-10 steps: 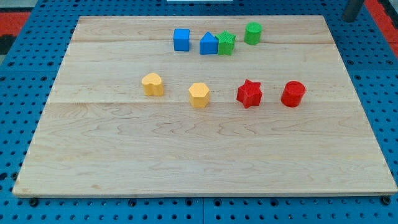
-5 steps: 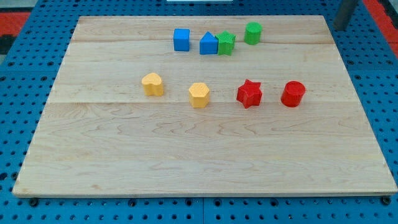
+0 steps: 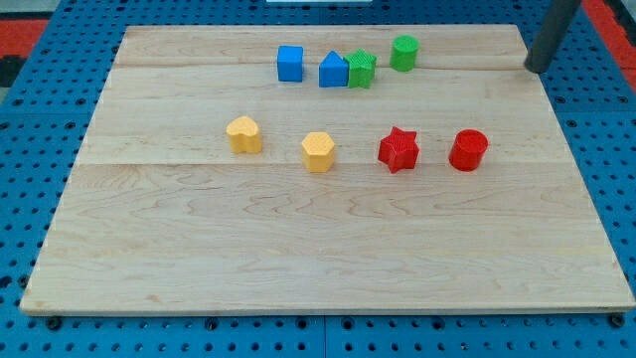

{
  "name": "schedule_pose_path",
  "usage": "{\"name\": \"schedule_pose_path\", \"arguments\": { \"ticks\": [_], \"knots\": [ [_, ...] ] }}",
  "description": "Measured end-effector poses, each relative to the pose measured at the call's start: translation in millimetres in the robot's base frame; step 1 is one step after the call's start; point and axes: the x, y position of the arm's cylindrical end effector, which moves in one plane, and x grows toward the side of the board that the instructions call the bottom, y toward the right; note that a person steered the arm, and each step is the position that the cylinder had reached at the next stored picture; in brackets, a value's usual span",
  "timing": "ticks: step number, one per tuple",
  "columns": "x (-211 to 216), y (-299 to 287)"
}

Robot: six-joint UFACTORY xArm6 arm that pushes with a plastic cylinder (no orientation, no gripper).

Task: Point at the green circle

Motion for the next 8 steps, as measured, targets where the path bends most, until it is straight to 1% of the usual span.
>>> {"name": "schedule_pose_path", "arguments": {
  "ticks": [1, 2, 3, 4, 7, 8],
  "knots": [
    [33, -77],
    [37, -99],
    [29, -169],
    [27, -182],
    [27, -173],
    [17, -171]
  ]
}}
